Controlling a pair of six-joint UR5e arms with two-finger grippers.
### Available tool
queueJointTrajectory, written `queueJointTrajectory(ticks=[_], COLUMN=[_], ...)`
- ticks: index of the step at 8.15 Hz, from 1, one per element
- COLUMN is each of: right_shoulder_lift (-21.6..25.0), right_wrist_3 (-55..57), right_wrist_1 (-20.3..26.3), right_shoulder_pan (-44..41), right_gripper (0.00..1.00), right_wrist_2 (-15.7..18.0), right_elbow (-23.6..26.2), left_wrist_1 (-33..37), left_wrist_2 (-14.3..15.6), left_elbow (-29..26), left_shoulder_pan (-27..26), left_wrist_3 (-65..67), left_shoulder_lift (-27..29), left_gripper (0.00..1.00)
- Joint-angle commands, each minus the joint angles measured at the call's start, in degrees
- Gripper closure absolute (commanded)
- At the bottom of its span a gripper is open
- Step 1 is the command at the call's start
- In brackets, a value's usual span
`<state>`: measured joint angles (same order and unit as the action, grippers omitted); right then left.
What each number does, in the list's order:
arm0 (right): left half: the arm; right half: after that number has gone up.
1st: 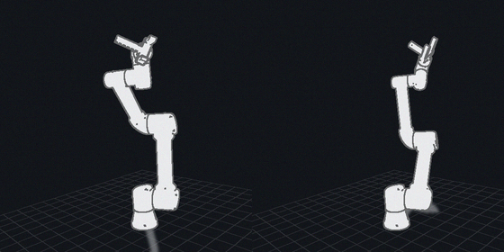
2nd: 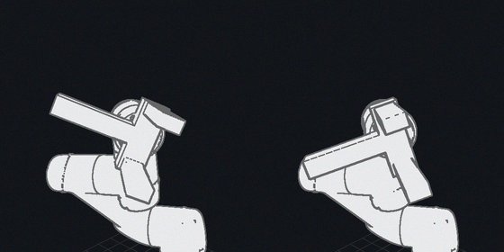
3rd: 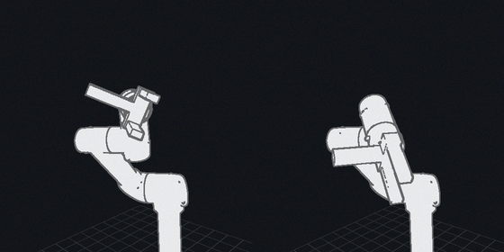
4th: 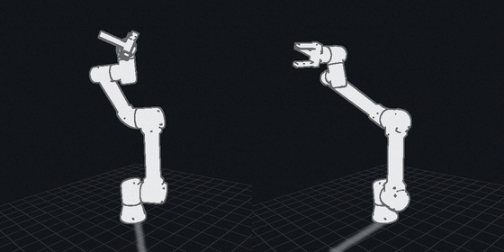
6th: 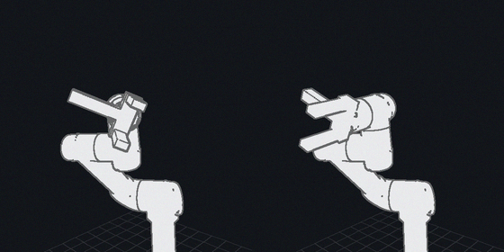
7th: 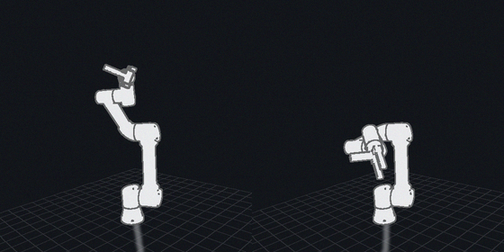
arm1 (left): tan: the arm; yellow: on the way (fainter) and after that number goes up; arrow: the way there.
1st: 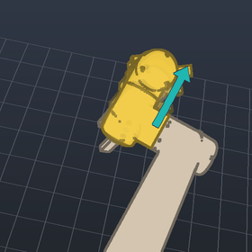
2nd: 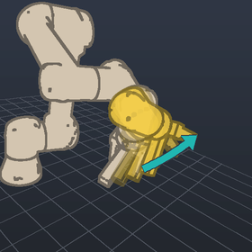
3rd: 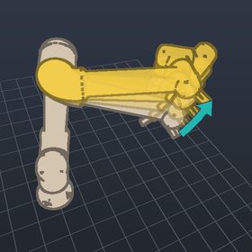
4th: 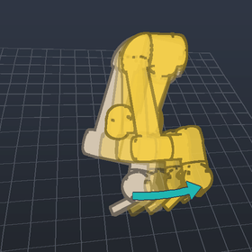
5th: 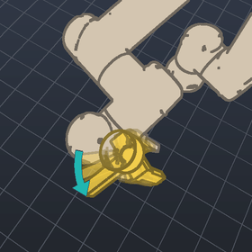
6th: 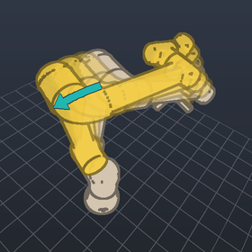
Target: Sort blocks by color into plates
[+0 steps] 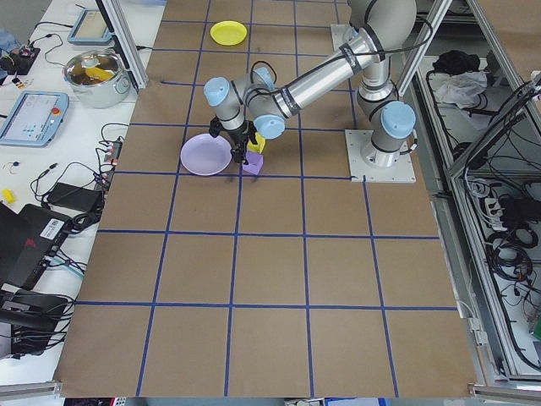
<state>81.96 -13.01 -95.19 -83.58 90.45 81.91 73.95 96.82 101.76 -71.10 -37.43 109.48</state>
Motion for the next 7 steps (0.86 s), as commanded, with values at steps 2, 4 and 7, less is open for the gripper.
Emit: queueJointTrajectory(ticks=[2,4,7], right_shoulder_lift=[0.0,0.0,0.0], right_wrist_3=[0.1,0.0,0.0], right_wrist_1=[0.0,0.0,0.0], right_shoulder_pan=[0.0,0.0,0.0], right_gripper=[0.0,0.0,0.0], right_wrist_2=[0.0,0.1,0.1], right_elbow=[0.0,0.0,0.0], left_wrist_1=[-4.4,-6.4,-6.0], left_wrist_2=[-0.4,-1.6,-3.6], left_elbow=[0.9,1.7,2.1], left_shoulder_pan=[0.4,0.4,0.5], left_wrist_3=[-0.4,-0.3,0.0], left_shoulder_lift=[1.4,1.8,2.7], left_gripper=[0.03,0.03,0.02])
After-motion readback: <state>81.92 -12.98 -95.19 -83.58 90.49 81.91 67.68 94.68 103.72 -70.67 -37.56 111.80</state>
